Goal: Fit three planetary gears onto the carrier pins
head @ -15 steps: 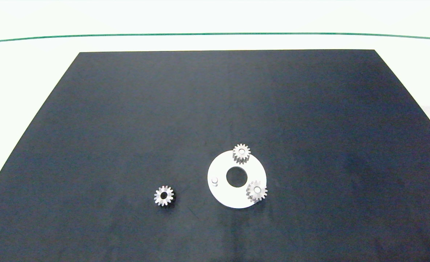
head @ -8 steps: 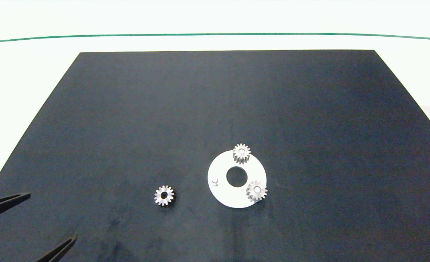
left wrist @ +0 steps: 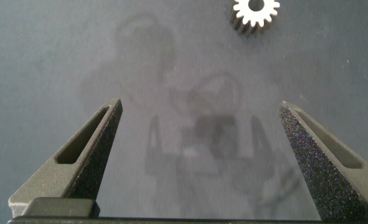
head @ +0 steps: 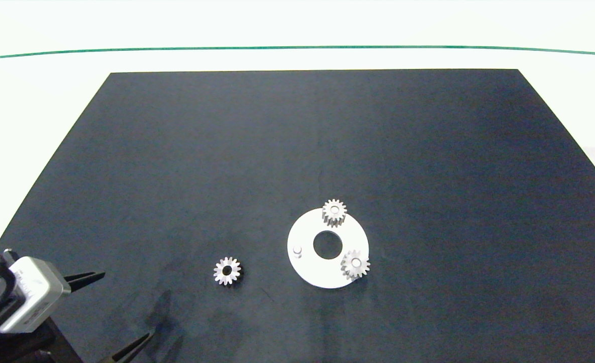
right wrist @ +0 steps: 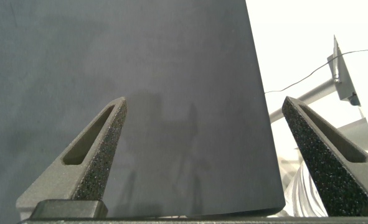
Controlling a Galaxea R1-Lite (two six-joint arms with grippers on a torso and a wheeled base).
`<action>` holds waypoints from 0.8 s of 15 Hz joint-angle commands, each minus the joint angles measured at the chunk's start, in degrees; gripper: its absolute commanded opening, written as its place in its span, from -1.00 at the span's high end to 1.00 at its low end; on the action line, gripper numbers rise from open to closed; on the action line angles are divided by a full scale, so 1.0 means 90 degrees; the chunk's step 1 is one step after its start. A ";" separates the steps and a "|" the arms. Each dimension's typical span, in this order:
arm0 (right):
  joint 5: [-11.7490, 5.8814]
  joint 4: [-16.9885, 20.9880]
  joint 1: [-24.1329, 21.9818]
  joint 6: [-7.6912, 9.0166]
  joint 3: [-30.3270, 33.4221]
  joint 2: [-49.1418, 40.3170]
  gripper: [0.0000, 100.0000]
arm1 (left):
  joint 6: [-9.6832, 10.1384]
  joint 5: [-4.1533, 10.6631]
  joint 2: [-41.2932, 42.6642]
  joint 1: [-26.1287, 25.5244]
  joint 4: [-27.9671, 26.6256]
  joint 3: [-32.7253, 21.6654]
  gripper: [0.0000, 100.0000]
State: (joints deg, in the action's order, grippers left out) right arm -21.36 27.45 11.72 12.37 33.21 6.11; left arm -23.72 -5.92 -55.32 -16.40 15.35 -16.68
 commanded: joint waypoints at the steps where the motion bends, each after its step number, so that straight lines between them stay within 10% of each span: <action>1: 0.0000 0.0016 0.0007 -0.0017 -0.0086 -0.0054 -1.00 | -0.0020 0.0043 -0.0650 -0.0043 0.0531 -0.0002 -1.00; 9: 0.0010 0.0016 0.0056 -0.0154 -0.0447 -0.0054 -1.00 | 0.0009 0.0092 -0.1363 -0.0385 0.1293 -0.0012 -1.00; 12: 0.0000 0.0016 0.0046 -0.0154 -0.0477 -0.0054 -1.00 | 0.0077 0.0473 -0.1715 -0.0834 0.1586 -0.0022 -1.00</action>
State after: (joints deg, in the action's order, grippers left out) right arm -21.19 27.44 12.18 10.91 29.01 5.21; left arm -22.91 -1.89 -68.93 -22.63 29.34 -16.84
